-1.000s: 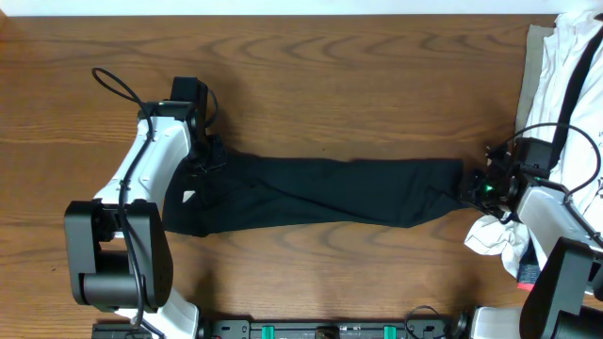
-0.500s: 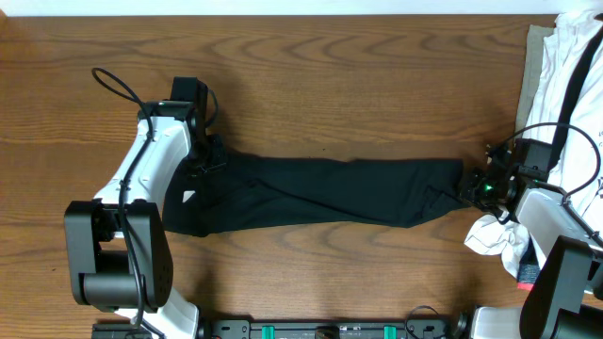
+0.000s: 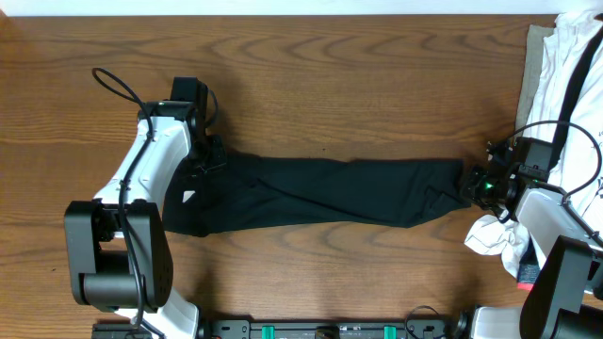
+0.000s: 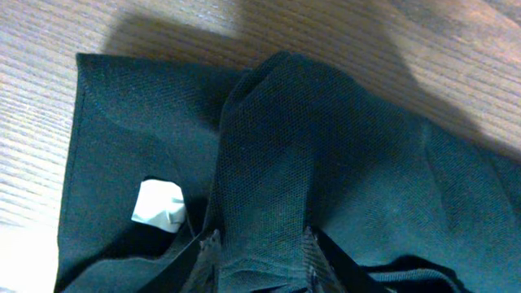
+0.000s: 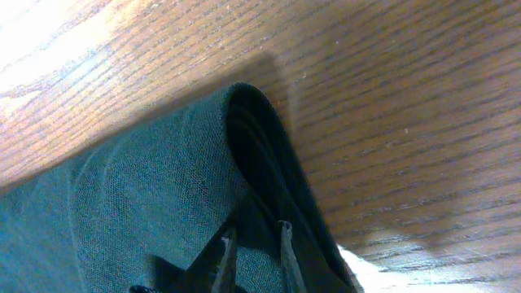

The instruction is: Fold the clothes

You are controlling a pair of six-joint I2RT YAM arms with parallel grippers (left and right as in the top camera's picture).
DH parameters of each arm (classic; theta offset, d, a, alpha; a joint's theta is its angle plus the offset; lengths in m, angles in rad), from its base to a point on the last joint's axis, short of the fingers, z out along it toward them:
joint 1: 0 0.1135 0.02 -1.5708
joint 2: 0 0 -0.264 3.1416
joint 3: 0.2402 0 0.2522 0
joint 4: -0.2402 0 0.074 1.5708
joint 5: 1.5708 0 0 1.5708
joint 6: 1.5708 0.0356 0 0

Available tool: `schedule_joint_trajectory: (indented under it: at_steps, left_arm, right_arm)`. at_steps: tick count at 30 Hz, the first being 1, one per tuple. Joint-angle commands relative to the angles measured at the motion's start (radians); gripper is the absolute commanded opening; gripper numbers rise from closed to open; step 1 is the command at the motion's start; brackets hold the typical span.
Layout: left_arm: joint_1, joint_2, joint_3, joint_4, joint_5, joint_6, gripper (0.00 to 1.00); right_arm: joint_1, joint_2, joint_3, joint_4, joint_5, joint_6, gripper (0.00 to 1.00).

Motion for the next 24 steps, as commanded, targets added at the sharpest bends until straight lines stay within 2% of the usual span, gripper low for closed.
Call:
schedule_joint_trajectory:
  at_steps: [1,8,14,19,24]
  left_arm:
    - [0.003,-0.024,0.022,-0.006,-0.015,0.005,0.36]
    - [0.003,-0.024,0.022,-0.006,-0.015,0.005,0.36]
    - [0.003,-0.024,0.022,-0.008,-0.015,0.005,0.36]
    - [0.003,-0.024,0.022,-0.008,-0.016,0.005,0.36]
    - [0.003,-0.024,0.022,-0.008,-0.016,0.005,0.36]
  right_arm:
    - [-0.005,0.013,-0.008,-0.002,-0.009,-0.003,0.18]
    - [-0.006,0.019,-0.009,-0.018,-0.002,-0.003,0.25]
    - [-0.006,0.059,-0.009,-0.018,-0.002,-0.003,0.25]
    - [-0.005,0.072,-0.008,0.003,-0.011,-0.003,0.19]
    - [-0.005,0.069,-0.004,0.018,-0.011,-0.004,0.08]
